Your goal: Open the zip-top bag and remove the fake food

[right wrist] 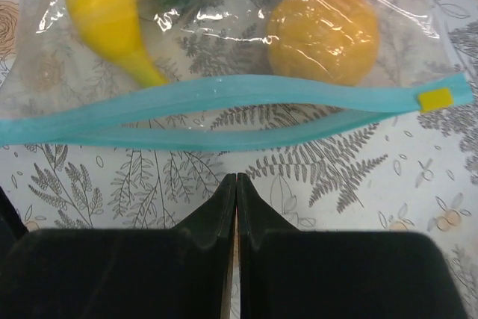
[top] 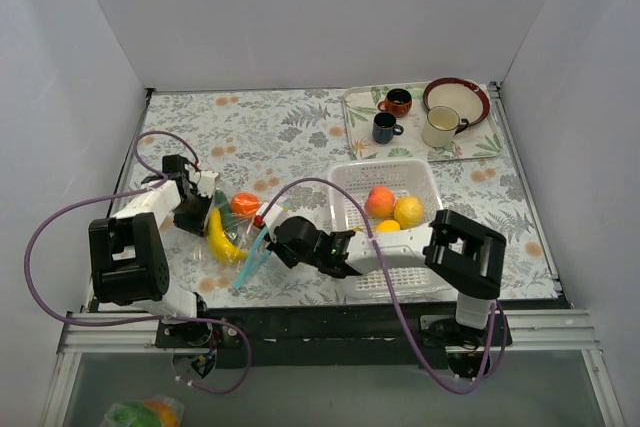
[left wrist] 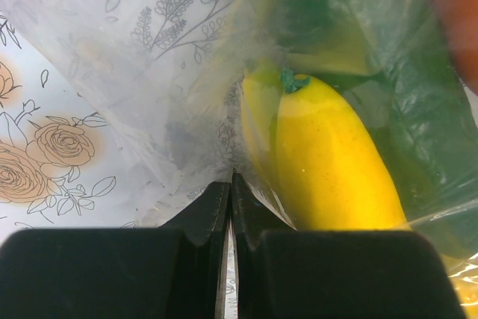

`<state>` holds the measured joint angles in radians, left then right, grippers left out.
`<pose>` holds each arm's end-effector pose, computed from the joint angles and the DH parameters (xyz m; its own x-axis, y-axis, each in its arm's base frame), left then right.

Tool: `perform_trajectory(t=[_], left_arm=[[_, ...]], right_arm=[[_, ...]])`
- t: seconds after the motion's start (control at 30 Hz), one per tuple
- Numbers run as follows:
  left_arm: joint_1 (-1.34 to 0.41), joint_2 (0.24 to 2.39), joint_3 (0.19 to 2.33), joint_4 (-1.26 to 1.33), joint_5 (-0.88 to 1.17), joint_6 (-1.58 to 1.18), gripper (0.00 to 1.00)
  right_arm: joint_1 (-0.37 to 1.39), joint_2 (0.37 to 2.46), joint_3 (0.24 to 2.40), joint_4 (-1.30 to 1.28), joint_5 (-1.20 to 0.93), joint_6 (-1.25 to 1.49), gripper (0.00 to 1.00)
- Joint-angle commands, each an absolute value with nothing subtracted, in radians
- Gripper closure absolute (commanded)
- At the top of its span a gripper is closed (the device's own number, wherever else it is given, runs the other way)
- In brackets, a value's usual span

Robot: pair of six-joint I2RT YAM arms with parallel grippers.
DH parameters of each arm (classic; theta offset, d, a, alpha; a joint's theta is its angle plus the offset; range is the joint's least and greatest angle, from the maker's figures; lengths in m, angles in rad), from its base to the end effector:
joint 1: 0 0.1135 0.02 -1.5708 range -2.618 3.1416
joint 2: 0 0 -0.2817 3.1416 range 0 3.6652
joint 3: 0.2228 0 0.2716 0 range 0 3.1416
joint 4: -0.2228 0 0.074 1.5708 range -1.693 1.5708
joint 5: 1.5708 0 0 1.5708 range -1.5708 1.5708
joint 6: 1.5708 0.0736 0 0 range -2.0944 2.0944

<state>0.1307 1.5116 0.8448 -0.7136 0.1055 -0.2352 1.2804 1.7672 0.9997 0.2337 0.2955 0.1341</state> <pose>0.2751 0.0283 0.1335 -0.9212 -0.3548 -0.1599 -0.3337 0.9315 -0.1447 0.1441 0.4074 0.1756 -0.2573 -0.4144 -0.8730 -0.8177 0.5747 -0.0317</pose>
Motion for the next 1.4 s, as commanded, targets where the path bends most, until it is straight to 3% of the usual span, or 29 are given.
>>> perform_trajectory(t=[0.0, 0.2, 0.3, 0.4, 0.43, 0.5, 0.53, 0.67, 1.27, 1.37], left_arm=[[0.127, 1.479, 0.839, -0.704, 0.106, -0.227, 1.0], [0.127, 1.466, 0.835, -0.707, 0.104, -0.216, 1.0], [0.129, 1.473, 0.833, -0.707, 0.11, -0.216, 1.0], [0.127, 1.473, 0.828, -0.707, 0.121, -0.212, 1.0], [0.127, 1.471, 0.827, -0.707, 0.12, -0.212, 1.0], [0.129, 1.47, 0.824, -0.707, 0.12, -0.204, 1.0], [0.127, 1.47, 0.821, -0.707, 0.118, -0.199, 1.0], [0.129, 1.468, 0.824, -0.709, 0.115, -0.19, 1.0], [0.129, 1.445, 0.839, -0.802, 0.167, -0.095, 1.0], [0.127, 1.447, 0.841, -0.819, 0.178, -0.071, 1.0]], right_arm=[[1.226, 1.854, 1.098, 0.363, 0.116, 0.192, 0.93], [1.187, 1.928, 1.164, 0.391, 0.083, 0.183, 0.93], [1.177, 1.95, 1.189, 0.385, 0.106, 0.176, 0.8], [1.177, 1.962, 1.209, 0.38, 0.197, 0.178, 0.61], [1.177, 1.967, 1.21, 0.377, 0.224, 0.179, 0.44], [1.177, 1.98, 1.232, 0.37, 0.27, 0.176, 0.21], [1.178, 1.991, 1.244, 0.344, 0.271, 0.17, 0.02], [1.175, 2.068, 1.367, 0.226, 0.304, 0.164, 0.01], [1.163, 2.235, 1.52, 0.292, 0.302, 0.101, 0.01], [1.161, 2.253, 1.548, 0.275, 0.292, 0.095, 0.06]])
